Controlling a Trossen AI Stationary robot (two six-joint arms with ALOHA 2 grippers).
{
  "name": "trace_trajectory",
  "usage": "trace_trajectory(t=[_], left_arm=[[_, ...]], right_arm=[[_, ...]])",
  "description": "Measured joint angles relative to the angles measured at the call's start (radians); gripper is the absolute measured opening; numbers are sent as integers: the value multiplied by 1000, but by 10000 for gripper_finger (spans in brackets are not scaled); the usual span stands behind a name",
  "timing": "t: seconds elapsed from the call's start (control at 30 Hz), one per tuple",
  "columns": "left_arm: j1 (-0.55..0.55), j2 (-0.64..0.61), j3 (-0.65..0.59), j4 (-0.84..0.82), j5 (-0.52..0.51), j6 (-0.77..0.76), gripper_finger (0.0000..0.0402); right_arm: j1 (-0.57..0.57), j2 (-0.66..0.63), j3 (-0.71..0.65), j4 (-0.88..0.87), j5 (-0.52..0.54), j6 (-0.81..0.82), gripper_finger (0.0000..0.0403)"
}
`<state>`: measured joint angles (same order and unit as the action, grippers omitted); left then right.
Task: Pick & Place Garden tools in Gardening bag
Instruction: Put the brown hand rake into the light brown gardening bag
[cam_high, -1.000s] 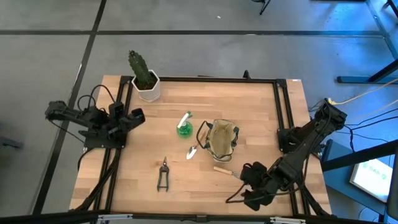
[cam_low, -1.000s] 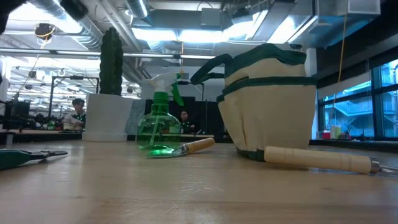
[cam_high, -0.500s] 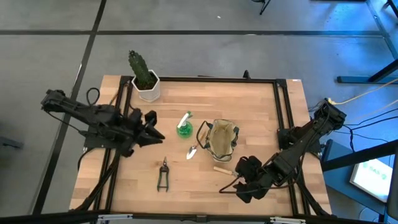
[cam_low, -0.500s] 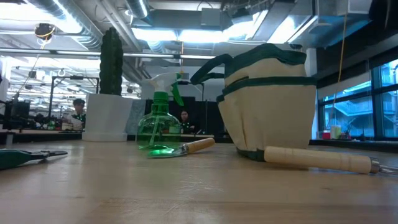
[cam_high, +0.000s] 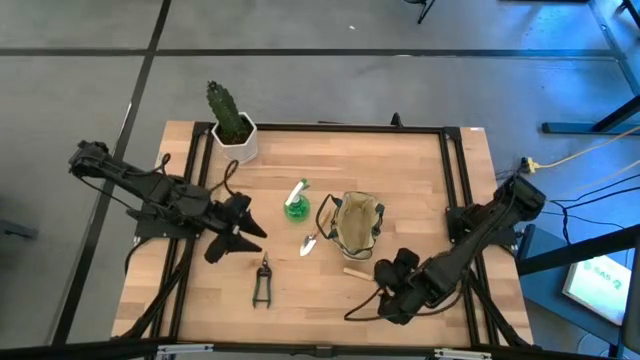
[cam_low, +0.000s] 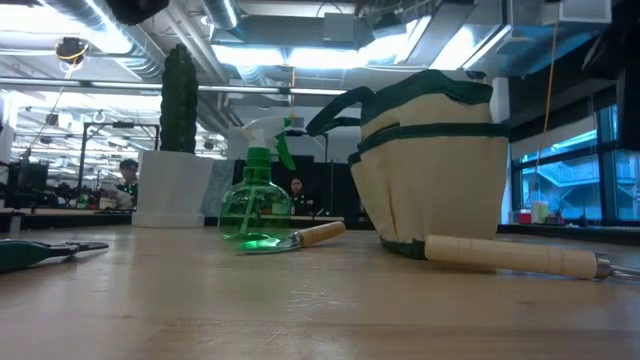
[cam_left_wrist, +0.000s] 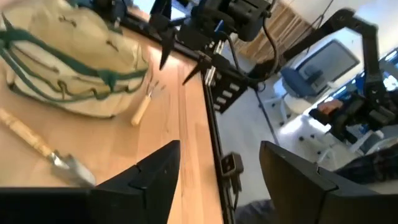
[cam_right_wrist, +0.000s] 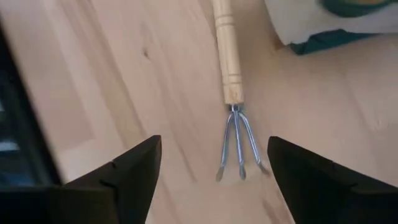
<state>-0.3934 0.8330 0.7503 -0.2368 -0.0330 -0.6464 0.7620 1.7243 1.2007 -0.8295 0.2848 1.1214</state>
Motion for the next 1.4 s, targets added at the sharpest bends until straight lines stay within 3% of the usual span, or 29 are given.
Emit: trace_trajectory(t=[0.47, 0.63, 0.83, 1.4], left_arm=[[-72, 74, -7, 1, -63, -32, 219], [-93, 80, -7, 1, -80, -56, 219], [-118, 80, -7, 8, -111, -66, 219], [-138, 80, -7, 37, -160, -66, 219]], right_arm=[[-87, 123, -1, 59, 20, -59, 301], [-111, 167, -1, 54, -45, -82, 301], [-121, 174, 0, 65, -49, -58, 295], [-120, 232, 3, 108, -120, 48, 150]])
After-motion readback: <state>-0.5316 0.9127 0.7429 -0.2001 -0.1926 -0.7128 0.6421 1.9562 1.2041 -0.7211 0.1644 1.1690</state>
